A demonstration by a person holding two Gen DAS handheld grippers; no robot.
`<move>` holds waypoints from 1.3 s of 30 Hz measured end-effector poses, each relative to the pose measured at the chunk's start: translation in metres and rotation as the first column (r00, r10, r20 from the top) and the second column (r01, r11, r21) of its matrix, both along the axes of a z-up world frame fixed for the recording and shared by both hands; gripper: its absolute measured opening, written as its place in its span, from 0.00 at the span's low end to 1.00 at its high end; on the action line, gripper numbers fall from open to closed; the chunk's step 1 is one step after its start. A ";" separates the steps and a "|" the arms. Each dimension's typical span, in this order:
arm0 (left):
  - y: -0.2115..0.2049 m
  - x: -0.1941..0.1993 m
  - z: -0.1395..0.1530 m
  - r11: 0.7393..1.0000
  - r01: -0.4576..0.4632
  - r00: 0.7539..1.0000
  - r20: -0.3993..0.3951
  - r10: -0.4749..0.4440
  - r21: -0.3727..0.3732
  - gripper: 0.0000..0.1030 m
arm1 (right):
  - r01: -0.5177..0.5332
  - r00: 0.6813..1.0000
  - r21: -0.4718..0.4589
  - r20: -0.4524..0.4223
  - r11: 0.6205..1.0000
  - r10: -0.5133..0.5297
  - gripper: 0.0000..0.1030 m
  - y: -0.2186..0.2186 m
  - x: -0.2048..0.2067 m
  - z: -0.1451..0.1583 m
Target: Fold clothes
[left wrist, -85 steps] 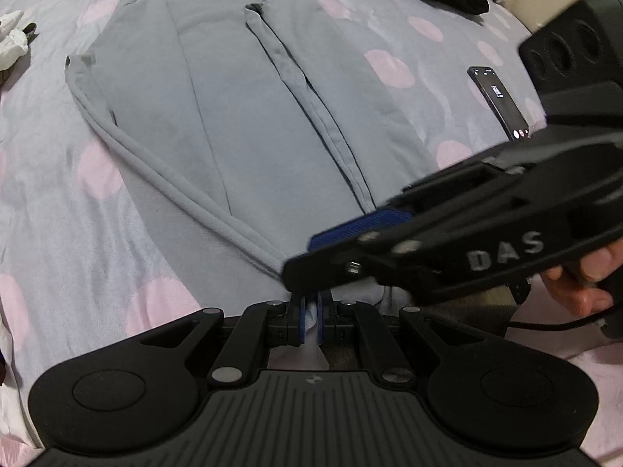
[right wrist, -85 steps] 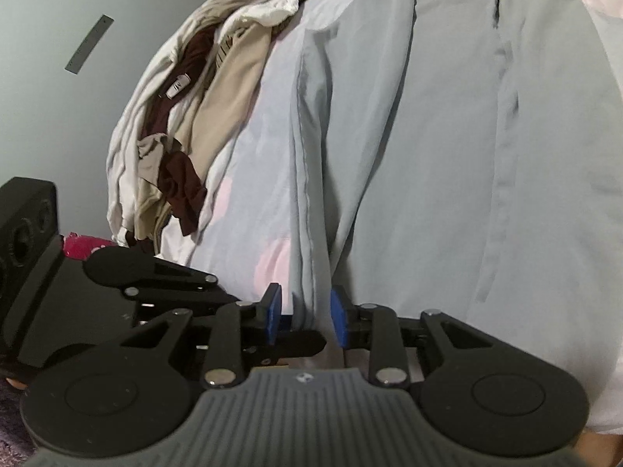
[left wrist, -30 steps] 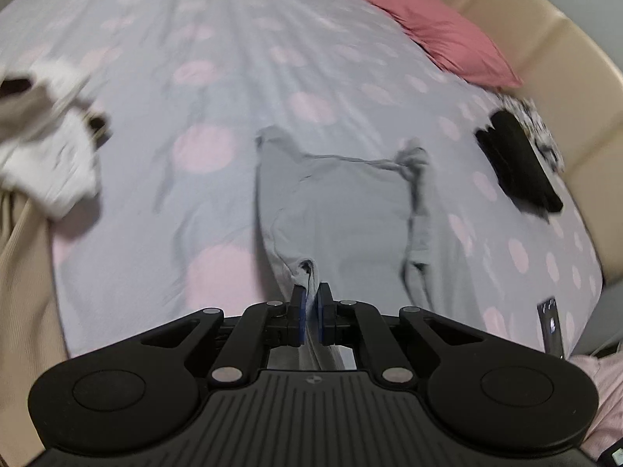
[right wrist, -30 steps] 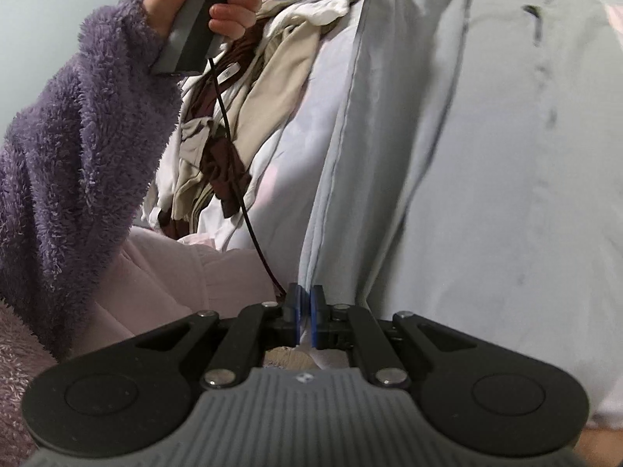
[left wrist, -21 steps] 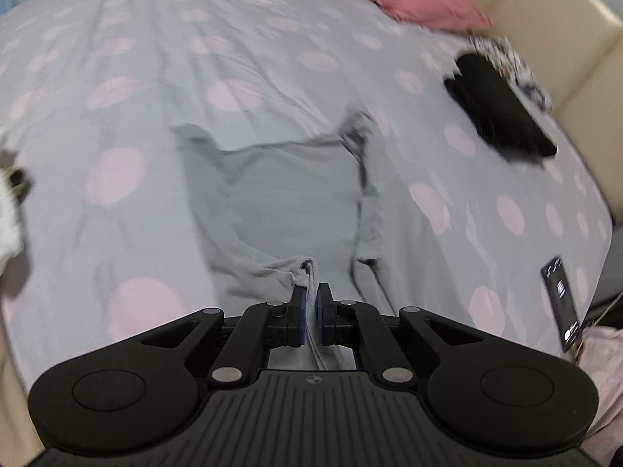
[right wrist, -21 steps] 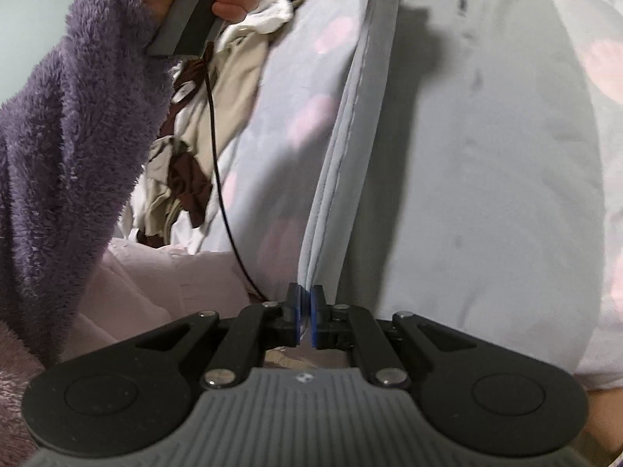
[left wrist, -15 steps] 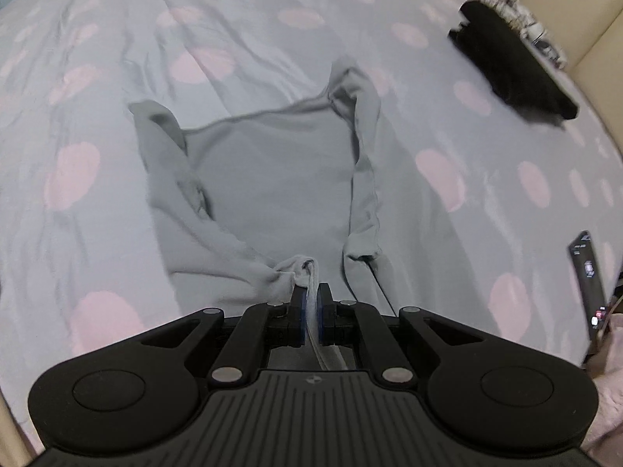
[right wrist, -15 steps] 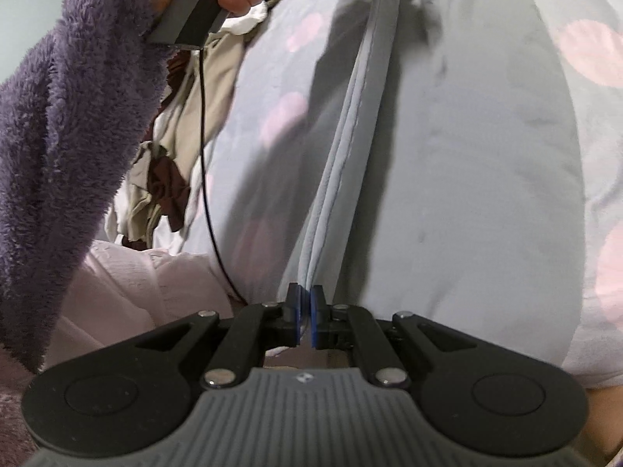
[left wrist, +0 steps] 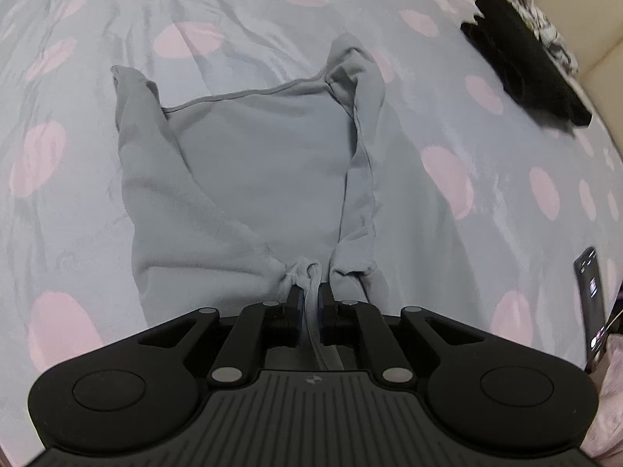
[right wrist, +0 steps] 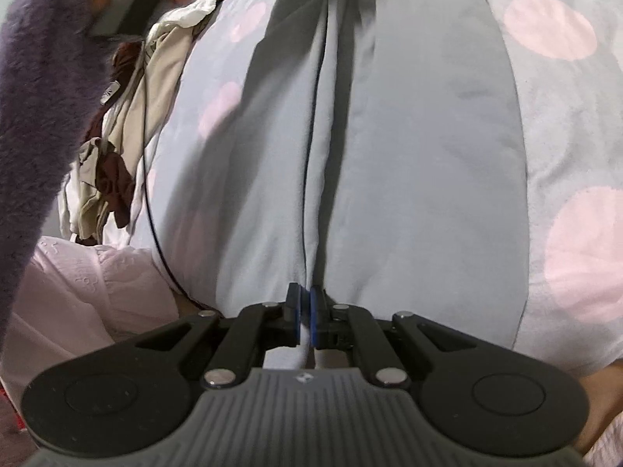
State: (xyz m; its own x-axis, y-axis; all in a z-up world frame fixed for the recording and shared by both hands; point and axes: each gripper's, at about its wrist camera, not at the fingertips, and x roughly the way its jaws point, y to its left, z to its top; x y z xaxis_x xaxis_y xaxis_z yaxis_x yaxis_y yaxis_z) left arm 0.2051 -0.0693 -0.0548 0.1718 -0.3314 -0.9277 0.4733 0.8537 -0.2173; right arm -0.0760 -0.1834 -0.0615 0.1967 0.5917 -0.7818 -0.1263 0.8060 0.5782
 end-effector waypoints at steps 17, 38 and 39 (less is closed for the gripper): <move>0.106 -0.124 0.052 0.994 -0.055 0.994 0.088 0.064 -0.093 0.36 | -0.015 1.000 0.009 0.023 1.000 0.015 0.26 0.002 -0.012 -0.002; 0.129 -0.260 -0.002 0.992 0.034 0.999 -0.002 -0.035 -0.125 0.01 | -0.015 0.998 0.054 -0.055 0.998 0.018 0.05 0.004 -0.019 -0.011; 0.129 -0.261 -0.001 0.992 0.033 0.999 -0.016 -0.036 -0.121 0.00 | -0.019 0.998 0.052 -0.059 0.998 0.023 0.05 0.006 -0.018 -0.012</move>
